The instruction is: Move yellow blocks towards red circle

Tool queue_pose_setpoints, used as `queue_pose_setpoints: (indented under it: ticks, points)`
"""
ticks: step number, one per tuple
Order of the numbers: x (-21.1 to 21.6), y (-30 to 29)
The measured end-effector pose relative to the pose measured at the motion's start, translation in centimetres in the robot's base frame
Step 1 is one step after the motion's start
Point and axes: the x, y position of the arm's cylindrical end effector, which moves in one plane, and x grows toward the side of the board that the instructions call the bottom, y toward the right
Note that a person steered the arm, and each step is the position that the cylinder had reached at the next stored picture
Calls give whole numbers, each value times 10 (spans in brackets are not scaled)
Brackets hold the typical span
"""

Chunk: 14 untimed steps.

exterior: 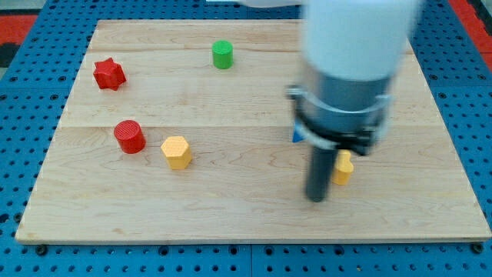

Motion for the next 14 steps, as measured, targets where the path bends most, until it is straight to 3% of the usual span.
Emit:
queue_pose_setpoints:
  ticks: [1, 4, 6, 7, 9, 11, 12, 14]
  points:
    - [-2, 64]
    - [-20, -64]
    - [-21, 52]
    - [-51, 53]
    - [-65, -41]
    - [-45, 52]
    - [-19, 21]
    - [-52, -82]
